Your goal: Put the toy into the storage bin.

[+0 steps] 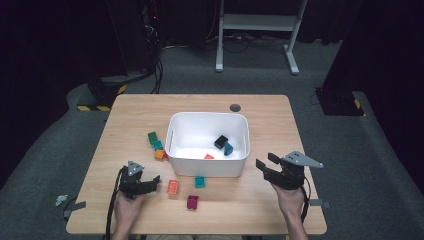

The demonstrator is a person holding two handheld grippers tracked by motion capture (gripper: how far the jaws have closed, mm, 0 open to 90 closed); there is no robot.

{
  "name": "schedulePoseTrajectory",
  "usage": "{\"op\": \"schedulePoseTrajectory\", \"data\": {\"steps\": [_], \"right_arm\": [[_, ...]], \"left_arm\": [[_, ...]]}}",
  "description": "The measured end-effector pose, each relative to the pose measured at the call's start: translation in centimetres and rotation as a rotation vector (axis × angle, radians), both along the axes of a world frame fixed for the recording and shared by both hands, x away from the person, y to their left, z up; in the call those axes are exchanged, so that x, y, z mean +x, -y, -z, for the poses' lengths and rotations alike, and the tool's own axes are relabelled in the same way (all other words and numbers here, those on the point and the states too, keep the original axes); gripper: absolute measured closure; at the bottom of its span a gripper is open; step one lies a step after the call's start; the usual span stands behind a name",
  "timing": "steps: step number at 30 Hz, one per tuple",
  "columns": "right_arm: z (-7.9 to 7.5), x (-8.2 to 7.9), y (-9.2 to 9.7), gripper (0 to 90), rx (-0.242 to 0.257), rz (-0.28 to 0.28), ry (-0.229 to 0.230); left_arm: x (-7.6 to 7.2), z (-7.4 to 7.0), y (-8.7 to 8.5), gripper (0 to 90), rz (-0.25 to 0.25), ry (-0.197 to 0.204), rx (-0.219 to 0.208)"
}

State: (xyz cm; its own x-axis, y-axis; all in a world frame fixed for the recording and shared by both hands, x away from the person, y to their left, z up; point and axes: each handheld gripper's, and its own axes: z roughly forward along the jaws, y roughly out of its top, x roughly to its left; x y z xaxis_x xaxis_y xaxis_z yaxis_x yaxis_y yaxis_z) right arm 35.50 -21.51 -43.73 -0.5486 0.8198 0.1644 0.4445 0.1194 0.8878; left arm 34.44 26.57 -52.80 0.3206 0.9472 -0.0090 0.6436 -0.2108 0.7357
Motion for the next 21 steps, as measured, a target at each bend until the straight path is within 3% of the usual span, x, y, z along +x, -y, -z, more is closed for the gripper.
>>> {"op": "schedulePoseTrajectory", "data": {"steps": [13,21], "right_arm": [[3.3,-0.2,-0.3,42.6,-0.062,0.028,-0.066],[5.6,0.0,-0.3,41.7,-0.147,0.058,-0.116]], "left_arm": [[0.0,0.0,0.0,16.6,-0.005,0.001,0.000],[0.1,0.0,0.0,16.8,-0.005,0.000,-0.002]]}}
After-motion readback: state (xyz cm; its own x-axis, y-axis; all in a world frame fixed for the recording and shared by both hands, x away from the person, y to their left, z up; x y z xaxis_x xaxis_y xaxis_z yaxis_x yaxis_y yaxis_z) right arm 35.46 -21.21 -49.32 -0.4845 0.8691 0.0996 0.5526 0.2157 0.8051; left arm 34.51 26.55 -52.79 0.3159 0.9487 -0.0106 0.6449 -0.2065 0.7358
